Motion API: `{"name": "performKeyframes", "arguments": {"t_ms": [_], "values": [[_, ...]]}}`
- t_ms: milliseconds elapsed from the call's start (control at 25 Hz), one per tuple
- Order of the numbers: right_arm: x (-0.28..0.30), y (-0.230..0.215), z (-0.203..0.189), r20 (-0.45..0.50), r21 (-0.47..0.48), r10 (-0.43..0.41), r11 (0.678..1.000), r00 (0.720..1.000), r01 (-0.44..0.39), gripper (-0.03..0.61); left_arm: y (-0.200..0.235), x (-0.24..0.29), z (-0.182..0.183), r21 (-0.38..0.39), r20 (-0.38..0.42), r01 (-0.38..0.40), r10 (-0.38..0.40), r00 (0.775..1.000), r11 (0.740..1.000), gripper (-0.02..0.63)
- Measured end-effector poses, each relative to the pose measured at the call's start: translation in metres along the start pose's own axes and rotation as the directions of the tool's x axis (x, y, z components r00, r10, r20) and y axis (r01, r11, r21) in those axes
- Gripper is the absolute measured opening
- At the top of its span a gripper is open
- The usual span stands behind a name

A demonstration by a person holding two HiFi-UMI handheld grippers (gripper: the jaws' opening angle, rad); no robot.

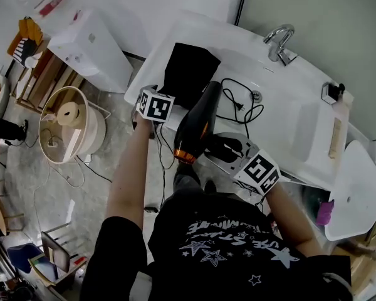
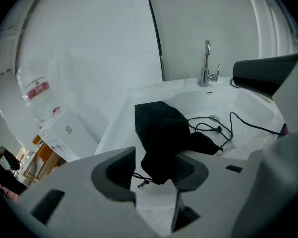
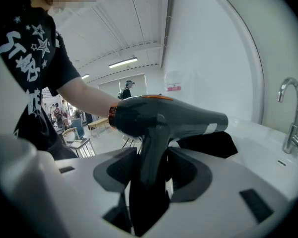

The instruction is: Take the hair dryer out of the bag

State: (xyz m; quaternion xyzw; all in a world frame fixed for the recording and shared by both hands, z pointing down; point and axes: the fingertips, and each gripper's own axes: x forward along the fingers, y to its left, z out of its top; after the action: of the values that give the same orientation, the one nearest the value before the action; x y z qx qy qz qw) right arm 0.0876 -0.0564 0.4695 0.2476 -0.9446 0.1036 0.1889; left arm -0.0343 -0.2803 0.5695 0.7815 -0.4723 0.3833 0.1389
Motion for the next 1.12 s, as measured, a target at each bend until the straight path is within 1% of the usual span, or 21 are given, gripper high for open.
{"name": "performKeyframes", "arguments": {"t_ms": [200, 280, 440, 600, 720, 800, 960, 1000, 1120], "values": [[-0.016, 0.001, -0.007, 0.012, 0.020, -0.018, 1.000, 1.000, 0.018, 0.196, -0.009, -0.010, -0.008, 0.035, 0.005, -0.019, 0.019, 1.000, 0.999, 0.313], [-0.025, 0.001, -0.011, 0.022, 0.029, -0.028, 0.999, 0.999, 0.027, 0.196, -0.017, -0.017, -0.010, 0.034, 0.016, -0.017, 0.016, 1.000, 0.999, 0.345], [-0.040, -0.003, -0.014, 0.050, 0.056, -0.055, 0.997, 0.997, 0.053, 0.196, -0.033, -0.041, -0.010, 0.020, 0.054, -0.019, 0.018, 0.998, 1.000, 0.381], [-0.048, -0.005, -0.013, 0.085, 0.082, -0.071, 0.995, 0.994, 0.064, 0.196, -0.049, -0.075, -0.008, -0.003, 0.122, -0.032, 0.032, 0.992, 0.999, 0.387], [-0.052, -0.006, -0.010, 0.104, 0.093, -0.081, 0.993, 0.991, 0.071, 0.196, -0.058, -0.105, -0.002, -0.030, 0.196, -0.049, 0.054, 0.979, 0.998, 0.387], [-0.054, -0.005, -0.008, 0.118, 0.102, -0.090, 0.992, 0.989, 0.078, 0.196, -0.064, -0.121, -0.004, -0.050, 0.230, -0.054, 0.065, 0.971, 0.997, 0.385], [-0.058, -0.005, -0.004, 0.148, 0.121, -0.111, 0.988, 0.983, 0.093, 0.196, -0.074, -0.149, -0.012, -0.112, 0.266, -0.043, 0.072, 0.961, 0.993, 0.345], [-0.058, -0.005, -0.003, 0.153, 0.125, -0.117, 0.987, 0.981, 0.098, 0.196, -0.074, -0.155, -0.012, -0.114, 0.277, -0.048, 0.078, 0.958, 0.992, 0.334], [-0.057, -0.003, -0.003, 0.161, 0.148, -0.136, 0.983, 0.978, 0.112, 0.196, -0.077, -0.171, -0.018, -0.106, 0.301, -0.060, 0.090, 0.949, 0.993, 0.261]]}}
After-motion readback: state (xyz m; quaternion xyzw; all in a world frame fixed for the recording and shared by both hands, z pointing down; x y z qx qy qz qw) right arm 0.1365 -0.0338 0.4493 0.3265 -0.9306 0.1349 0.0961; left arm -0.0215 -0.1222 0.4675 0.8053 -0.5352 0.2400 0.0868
